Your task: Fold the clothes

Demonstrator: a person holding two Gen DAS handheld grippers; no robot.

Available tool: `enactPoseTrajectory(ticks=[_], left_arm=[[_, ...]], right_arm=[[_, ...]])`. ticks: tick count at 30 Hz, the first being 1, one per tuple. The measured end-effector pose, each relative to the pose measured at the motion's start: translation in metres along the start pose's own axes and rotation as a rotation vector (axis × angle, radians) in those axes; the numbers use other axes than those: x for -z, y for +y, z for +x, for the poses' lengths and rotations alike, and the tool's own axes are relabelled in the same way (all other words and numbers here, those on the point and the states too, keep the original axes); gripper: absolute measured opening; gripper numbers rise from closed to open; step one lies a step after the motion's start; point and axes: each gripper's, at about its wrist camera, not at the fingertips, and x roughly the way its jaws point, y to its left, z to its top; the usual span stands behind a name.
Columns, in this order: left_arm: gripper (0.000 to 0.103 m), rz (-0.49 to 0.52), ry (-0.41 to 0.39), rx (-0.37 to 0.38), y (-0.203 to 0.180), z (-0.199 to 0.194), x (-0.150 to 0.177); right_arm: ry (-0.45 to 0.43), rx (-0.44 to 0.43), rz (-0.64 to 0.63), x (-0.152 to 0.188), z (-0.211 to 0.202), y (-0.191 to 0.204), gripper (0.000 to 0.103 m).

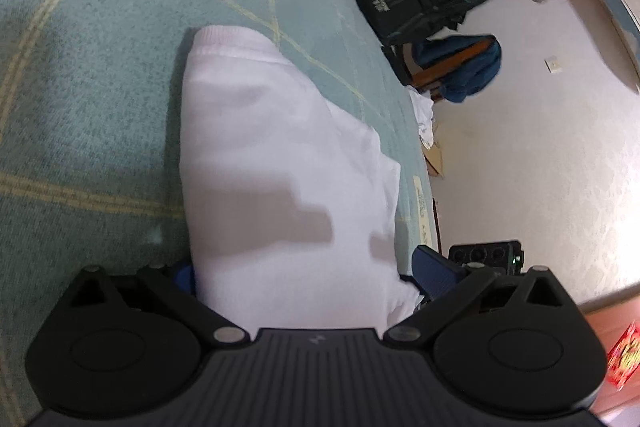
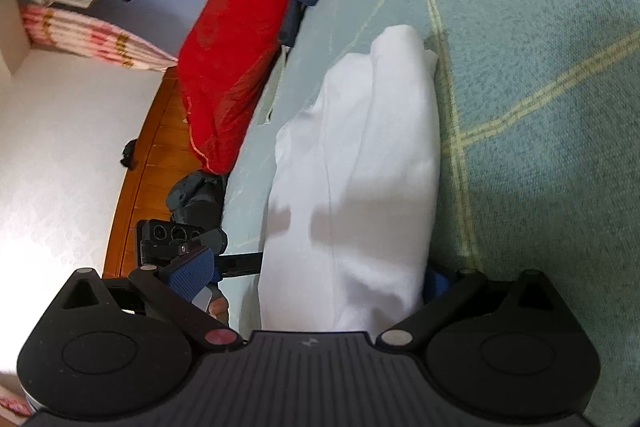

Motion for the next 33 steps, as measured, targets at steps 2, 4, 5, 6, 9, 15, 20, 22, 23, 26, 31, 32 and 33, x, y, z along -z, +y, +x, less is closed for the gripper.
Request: enactPoseTrajectory(ticks=[2,4,5,6,9,15,20,22,23,26,31,32,33], left_arm=[[0.102,0.005,0.001,-0.003,-0.001,0.000,0.001],[0.102,0.022,0.002,-0.003,-0.002,-0.002,0.005],[0.102,0.021,0.007,-0.001,-0.003,-0.004,0.009],[0.102,0.014,0.014,0.002,-0.003,-0.007,0.012],[0.102,0.018,0.030,0.005,-0.002,-0.011,0.018],[0.102,-0.027,0.020,-0.003,-0.001,0.000,0.005],[0.102,0.014,0.012,-0.023,-0.007,-0.002,0.012],[0.102,0.001,0.005,-0.026,-0.006,-0.001,0.012],[0.102,-0.021,0.000,-0.030,-0.006,-0.001,0.010],[0.102,-0.045,0.002,-0.055,-0.012,0.001,0.008],[0.102,0.000,-0.016,-0.056,-0.012,0.003,0.014],[0.102,-0.004,-0.020,-0.057,-0.012,0.003,0.014],[0.102,-0.003,-0.021,-0.064,-0.014,0.003,0.014]], right_arm=[[-0.006,-0.008,0.017,-0.001,0.002,-0.001,0.103],[-0.016,-0.023,0.018,0.000,0.001,-0.003,0.103],[-0.022,-0.032,0.004,0.002,0.000,-0.003,0.103],[-0.026,-0.035,-0.009,0.005,-0.001,-0.003,0.103],[-0.027,-0.028,-0.055,0.010,-0.002,0.000,0.103],[-0.027,-0.004,-0.031,0.002,0.001,0.000,0.103],[-0.042,-0.024,-0.062,0.007,0.000,-0.002,0.103],[-0.053,-0.020,-0.082,0.010,0.000,0.000,0.103],[-0.058,-0.011,-0.089,0.011,0.001,0.001,0.103],[-0.055,0.045,-0.111,0.011,0.005,0.010,0.103],[-0.059,0.060,-0.144,0.014,0.006,0.012,0.103],[-0.065,0.049,-0.133,0.014,0.005,0.011,0.103],[-0.071,0.037,-0.122,0.014,0.004,0.009,0.103]])
